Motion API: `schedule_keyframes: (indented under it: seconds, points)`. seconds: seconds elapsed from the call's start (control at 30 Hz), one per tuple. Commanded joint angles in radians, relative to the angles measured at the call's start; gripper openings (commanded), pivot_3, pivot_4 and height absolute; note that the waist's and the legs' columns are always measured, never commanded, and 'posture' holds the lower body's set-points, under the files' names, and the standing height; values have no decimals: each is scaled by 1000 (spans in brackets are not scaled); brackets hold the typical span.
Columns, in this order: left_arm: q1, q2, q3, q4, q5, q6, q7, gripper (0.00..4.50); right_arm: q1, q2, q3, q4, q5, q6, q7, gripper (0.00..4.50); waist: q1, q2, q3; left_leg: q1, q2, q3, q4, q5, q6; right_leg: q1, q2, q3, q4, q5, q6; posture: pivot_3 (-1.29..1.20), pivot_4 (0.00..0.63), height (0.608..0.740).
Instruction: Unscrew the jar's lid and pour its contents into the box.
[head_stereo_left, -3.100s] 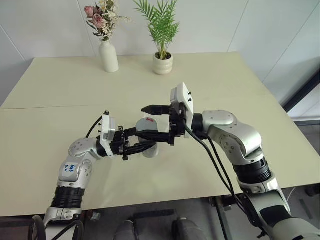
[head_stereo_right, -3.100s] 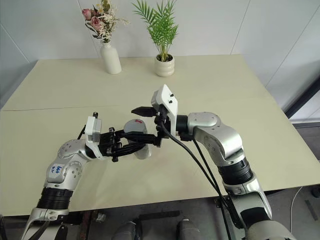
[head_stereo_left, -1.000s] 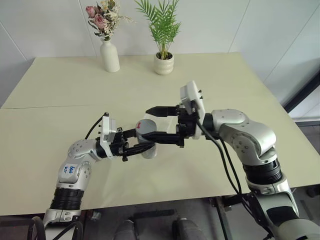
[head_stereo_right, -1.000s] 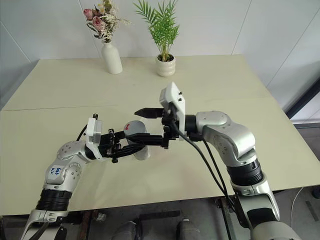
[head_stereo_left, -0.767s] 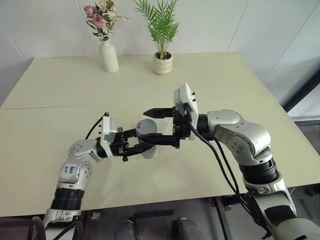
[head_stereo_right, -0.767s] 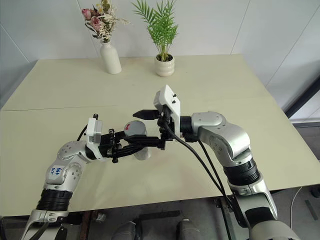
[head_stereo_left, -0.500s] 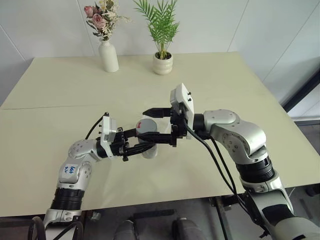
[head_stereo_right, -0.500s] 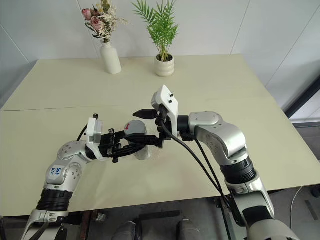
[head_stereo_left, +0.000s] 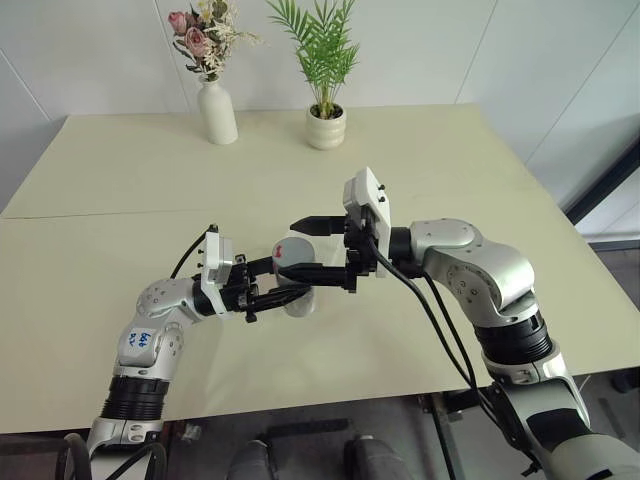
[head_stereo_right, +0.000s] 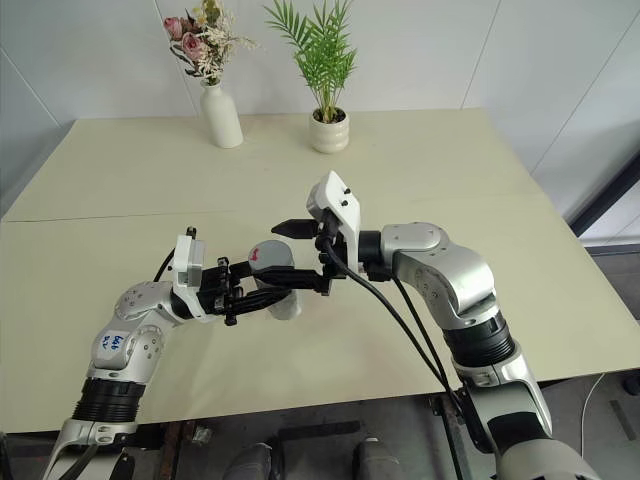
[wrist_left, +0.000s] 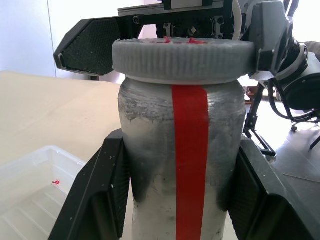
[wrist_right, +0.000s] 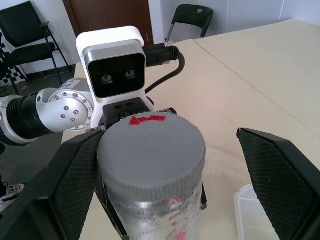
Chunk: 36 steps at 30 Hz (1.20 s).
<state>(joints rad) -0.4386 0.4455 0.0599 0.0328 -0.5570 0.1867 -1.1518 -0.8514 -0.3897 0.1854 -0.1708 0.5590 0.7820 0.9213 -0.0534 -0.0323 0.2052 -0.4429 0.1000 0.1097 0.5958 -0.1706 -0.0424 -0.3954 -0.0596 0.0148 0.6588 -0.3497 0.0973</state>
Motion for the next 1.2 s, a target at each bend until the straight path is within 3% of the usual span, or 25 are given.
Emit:
schedule_keyframes:
  seconds: [0.03, 0.4, 0.5, 0.63, 0.67, 1.0, 1.2]
  points:
    - [-5, 3, 8, -39, -16, -8, -5, 2154, 3, -16, -41, -32, 16, -16, 5, 4456, 0, 0, 0, 0, 0, 0, 0, 0, 0, 0, 0, 0, 0, 0, 0, 0, 150, 740]
    - [-8, 3, 9, -38, -14, -8, -2, 2154, 6, -20, -41, -31, 27, -16, 12, 4456, 0, 0, 0, 0, 0, 0, 0, 0, 0, 0, 0, 0, 0, 0, 0, 0, 150, 740]
    - [-7, 4, 10, -39, -14, -8, 0, 2154, 7, -18, -39, -30, 31, -18, 16, 3892, 0, 0, 0, 0, 0, 0, 0, 0, 0, 0, 0, 0, 0, 0, 0, 0, 150, 740]
    - [-3, 6, 11, -43, -17, -8, 3, 2154, 6, -14, -34, -34, 33, -19, 21, 2635, 0, 0, 0, 0, 0, 0, 0, 0, 0, 0, 0, 0, 0, 0, 0, 0, 150, 740]
    - [-4, 6, 10, -43, -16, -8, 4, 2154, 6, -14, -34, -33, 32, -20, 21, 2541, 0, 0, 0, 0, 0, 0, 0, 0, 0, 0, 0, 0, 0, 0, 0, 0, 150, 740]
    - [4, 9, 7, -43, -18, -3, -3, 2154, -29, 0, -79, -24, 70, -35, 24, 2541, 0, 0, 0, 0, 0, 0, 0, 0, 0, 0, 0, 0, 0, 0, 0, 0, 150, 740]
    - [18, 22, 2, -46, -18, 7, -11, 2154, -98, 15, -189, 10, 168, -45, 31, 2541, 0, 1, 0, 0, 0, 0, 0, 0, 0, 0, 0, 0, 0, 0, 0, 0, 150, 740]
